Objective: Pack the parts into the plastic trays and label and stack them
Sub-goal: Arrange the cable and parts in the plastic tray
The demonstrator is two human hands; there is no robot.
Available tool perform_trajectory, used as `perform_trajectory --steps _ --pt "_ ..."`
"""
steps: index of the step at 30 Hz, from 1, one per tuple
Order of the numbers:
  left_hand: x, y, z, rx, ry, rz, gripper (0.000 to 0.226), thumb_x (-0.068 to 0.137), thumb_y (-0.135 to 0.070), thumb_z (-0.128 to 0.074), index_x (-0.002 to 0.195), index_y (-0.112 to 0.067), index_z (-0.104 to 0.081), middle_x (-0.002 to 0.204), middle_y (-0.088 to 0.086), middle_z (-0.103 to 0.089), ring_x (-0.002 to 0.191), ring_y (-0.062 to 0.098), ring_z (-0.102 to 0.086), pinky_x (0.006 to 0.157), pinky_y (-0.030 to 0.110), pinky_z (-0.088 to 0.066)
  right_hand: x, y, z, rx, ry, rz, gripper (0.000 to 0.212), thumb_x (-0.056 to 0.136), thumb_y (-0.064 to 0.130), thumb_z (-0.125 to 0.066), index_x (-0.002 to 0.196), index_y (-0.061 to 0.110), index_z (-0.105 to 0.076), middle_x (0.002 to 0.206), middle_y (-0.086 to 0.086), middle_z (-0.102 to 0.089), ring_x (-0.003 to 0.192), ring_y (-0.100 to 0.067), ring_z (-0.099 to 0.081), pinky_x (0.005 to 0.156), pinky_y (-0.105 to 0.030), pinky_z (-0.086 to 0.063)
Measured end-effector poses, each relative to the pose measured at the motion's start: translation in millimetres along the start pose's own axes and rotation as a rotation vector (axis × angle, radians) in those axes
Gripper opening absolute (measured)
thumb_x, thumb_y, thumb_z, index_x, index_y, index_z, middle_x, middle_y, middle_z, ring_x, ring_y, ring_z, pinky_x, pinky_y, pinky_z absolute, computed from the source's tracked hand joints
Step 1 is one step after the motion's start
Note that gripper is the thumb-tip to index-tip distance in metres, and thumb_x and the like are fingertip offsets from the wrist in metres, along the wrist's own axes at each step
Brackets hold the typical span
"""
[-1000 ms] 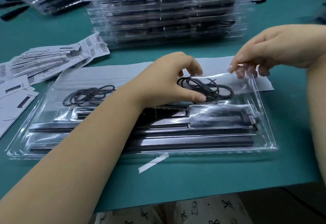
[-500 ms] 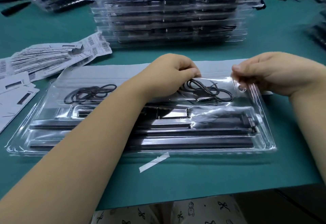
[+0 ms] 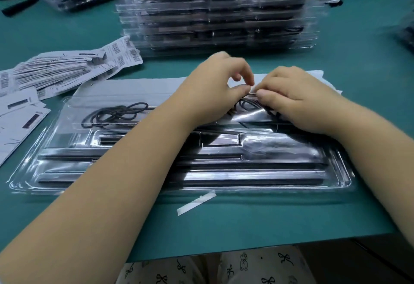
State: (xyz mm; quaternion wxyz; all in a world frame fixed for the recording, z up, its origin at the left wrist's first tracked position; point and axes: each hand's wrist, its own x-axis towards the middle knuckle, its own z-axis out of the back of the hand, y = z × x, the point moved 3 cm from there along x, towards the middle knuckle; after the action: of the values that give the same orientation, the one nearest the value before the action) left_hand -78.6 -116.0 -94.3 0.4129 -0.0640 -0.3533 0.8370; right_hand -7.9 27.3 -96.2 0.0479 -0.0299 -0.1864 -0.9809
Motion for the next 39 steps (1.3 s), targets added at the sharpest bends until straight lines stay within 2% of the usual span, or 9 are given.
perform_trajectory --steps 3,6,10,17,21,26,31,35,39 --pt "-9 -4 3 0.086 0.035 -0.135 0.012 0.091 -0.023 -0.059 0.100 -0.024 -0.065 0.095 -0.008 -0.053 0.081 0.006 -0.050 0.076 0.020 -0.042 0 -4 -5 0.051 -0.001 0.030 0.025 0.088 0.041 -0.033 0.088 0.029 -0.055 0.098 0.001 -0.055 0.101 -0.020 -0.046 0.091 -0.033 -0.033" --pt "-13 0 6 0.210 0.124 -0.099 0.039 0.086 -0.050 -0.057 0.116 -0.026 -0.063 0.103 -0.010 -0.054 0.085 0.002 -0.047 0.082 0.024 -0.043 0 -8 -3 0.092 -0.044 -0.016 0.039 0.090 0.044 -0.039 0.081 0.016 -0.065 0.090 -0.004 -0.059 0.091 -0.018 -0.050 0.085 -0.037 -0.038" --pt "-17 -4 3 0.301 0.253 -0.082 0.084 0.064 -0.081 -0.053 0.134 -0.034 -0.047 0.114 -0.011 -0.051 0.104 0.007 -0.046 0.090 0.028 -0.040 -3 -8 0 0.237 -0.124 -0.108 0.020 0.091 0.033 -0.055 0.073 0.034 -0.064 0.085 0.004 -0.060 0.078 -0.004 -0.053 0.070 -0.016 -0.042" --pt "-15 -6 3 0.182 0.132 -0.143 0.066 0.070 -0.063 -0.067 0.126 -0.028 -0.059 0.111 -0.005 -0.051 0.109 0.015 -0.046 0.096 0.036 -0.039 -8 -24 22 0.314 -0.379 -0.342 0.029 0.086 0.037 -0.058 0.061 0.027 -0.070 0.070 -0.011 -0.065 0.060 -0.021 -0.053 0.066 -0.033 -0.048" --pt "-15 -8 4 0.137 0.058 -0.194 0.062 0.067 -0.056 -0.075 0.119 -0.024 -0.065 0.103 -0.003 -0.054 0.099 0.011 -0.048 0.088 0.024 -0.038 -14 -38 30 0.359 -0.177 -0.426 0.023 0.082 0.048 -0.062 0.070 0.032 -0.073 0.073 -0.001 -0.068 0.059 -0.011 -0.054 0.064 -0.028 -0.043" --pt "-16 -10 4 0.135 0.058 -0.202 0.066 0.069 -0.051 -0.077 0.127 -0.024 -0.059 0.103 -0.003 -0.055 0.096 0.010 -0.048 0.085 0.021 -0.037 -15 -17 20 0.386 0.052 -0.267 0.049 0.053 0.075 -0.051 0.087 0.044 -0.068 0.086 0.026 -0.067 0.079 0.009 -0.059 0.075 -0.020 -0.043" --pt "-20 -15 8 0.024 0.001 -0.178 0.063 0.077 -0.058 -0.061 0.130 -0.029 -0.046 0.105 -0.010 -0.056 0.088 0.003 -0.050 0.076 0.009 -0.035 -10 -14 23 0.182 0.098 -0.270 0.067 0.042 0.088 -0.042 0.073 0.036 -0.071 0.064 0.009 -0.066 0.062 -0.006 -0.058 0.062 -0.029 -0.046" --pt "-20 -12 22 0.172 -0.057 -0.118 0.033 0.088 -0.043 -0.060 0.115 -0.026 -0.059 0.097 -0.010 -0.060 0.085 0.010 -0.055 0.078 0.023 -0.044 -9 -13 15 0.115 0.166 -0.245 0.086 0.045 0.093 -0.036 0.071 0.015 -0.064 0.051 0.005 -0.053 0.047 -0.007 -0.045 0.055 -0.029 -0.038" --pt "-25 -18 52 -0.036 -0.268 -0.076 0.012 0.090 -0.028 -0.060 0.100 -0.026 -0.065 0.084 -0.014 -0.063 0.075 0.004 -0.058 0.071 0.020 -0.048 -11 -20 15 0.335 0.085 -0.252 0.056 0.063 0.074 -0.052 0.059 0.019 -0.063 0.045 0.007 -0.048 0.042 -0.007 -0.042 0.044 -0.020 -0.037"
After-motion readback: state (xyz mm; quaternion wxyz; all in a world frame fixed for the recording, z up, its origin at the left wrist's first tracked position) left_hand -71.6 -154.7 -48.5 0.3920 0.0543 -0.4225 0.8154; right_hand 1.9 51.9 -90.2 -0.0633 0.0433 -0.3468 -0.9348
